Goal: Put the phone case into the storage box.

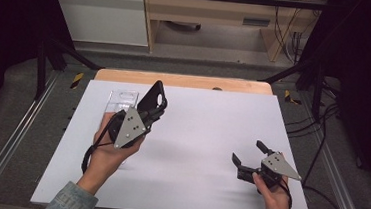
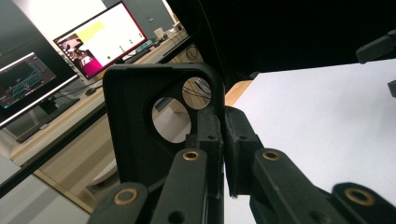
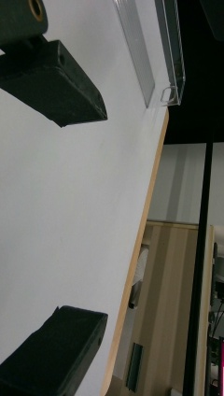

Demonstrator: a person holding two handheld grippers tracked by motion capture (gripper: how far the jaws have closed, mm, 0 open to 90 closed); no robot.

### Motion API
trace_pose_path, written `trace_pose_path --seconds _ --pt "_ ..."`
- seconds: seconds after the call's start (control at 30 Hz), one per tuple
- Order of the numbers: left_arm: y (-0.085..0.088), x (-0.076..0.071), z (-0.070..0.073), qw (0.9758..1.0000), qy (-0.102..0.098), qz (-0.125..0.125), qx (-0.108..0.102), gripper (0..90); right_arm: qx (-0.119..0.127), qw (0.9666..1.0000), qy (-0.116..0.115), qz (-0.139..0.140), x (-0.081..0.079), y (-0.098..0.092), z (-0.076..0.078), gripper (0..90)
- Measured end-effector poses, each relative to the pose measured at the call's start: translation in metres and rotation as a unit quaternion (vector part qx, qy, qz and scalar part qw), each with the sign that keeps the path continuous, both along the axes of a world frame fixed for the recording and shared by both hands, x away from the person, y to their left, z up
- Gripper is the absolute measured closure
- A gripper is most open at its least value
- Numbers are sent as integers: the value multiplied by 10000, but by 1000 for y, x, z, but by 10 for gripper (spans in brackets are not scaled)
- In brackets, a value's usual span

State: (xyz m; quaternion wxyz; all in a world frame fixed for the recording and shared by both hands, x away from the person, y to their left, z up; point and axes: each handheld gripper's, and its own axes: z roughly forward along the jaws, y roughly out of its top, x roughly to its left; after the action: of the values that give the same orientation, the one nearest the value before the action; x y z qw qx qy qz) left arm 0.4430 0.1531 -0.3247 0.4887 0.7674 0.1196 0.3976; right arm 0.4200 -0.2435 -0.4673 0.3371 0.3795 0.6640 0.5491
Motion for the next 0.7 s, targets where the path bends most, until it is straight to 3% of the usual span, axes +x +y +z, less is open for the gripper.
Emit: trace_pose_path --seconds 0.17,0.5,0.7 --pt "2 5 0 9999 -44 36 -85 861 168 9998 -48 34 -1 -1 0 48" --pt "10 11 6 9994 -58 283 -208 860 -22 9999 -120 38 -4 2 -1 48" --pt "15 13 13 9981 -42 503 -346 861 -8 9999 -151 14 -5 1 -1 48"
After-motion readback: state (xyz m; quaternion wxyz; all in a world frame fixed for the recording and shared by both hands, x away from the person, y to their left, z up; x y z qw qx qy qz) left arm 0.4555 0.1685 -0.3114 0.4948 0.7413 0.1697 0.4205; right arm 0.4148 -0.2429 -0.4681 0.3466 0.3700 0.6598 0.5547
